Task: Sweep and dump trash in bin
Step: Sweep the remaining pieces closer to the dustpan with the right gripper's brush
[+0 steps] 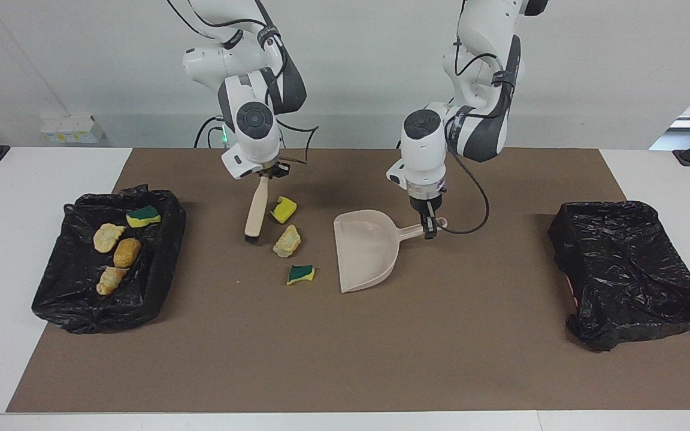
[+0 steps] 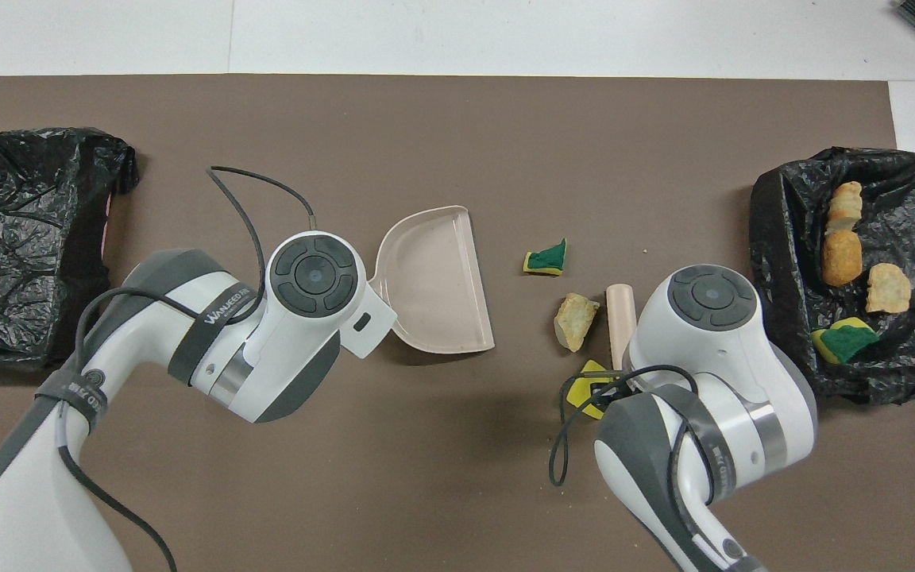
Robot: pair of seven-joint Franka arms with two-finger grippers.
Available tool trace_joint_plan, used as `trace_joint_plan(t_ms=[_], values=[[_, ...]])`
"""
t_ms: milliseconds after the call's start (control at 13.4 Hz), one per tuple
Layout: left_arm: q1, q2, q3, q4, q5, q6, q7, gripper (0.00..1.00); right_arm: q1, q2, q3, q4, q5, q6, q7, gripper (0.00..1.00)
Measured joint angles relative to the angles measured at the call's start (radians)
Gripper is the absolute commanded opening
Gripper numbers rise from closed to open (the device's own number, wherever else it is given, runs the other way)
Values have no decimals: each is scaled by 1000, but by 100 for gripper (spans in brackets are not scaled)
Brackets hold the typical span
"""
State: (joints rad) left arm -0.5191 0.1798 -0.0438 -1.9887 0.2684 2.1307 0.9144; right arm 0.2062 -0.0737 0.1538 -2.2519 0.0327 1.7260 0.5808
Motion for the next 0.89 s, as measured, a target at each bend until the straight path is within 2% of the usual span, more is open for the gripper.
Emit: trace_joint_plan(t_ms=[298, 447, 671, 894], values=[[-7, -21, -4, -33, 0, 0, 3, 0, 51, -68, 3, -94, 145, 11, 190, 0], [-9, -31, -4, -56, 0, 4, 2, 0, 95, -95, 4, -128, 201, 60, 223, 0], [-9, -46, -4, -82, 0, 16, -9, 0, 148, -99, 5, -163, 216, 181, 206, 0], [-12, -52, -4, -95, 0, 16, -16, 0, 154, -65, 4, -162, 217, 289, 105, 0]])
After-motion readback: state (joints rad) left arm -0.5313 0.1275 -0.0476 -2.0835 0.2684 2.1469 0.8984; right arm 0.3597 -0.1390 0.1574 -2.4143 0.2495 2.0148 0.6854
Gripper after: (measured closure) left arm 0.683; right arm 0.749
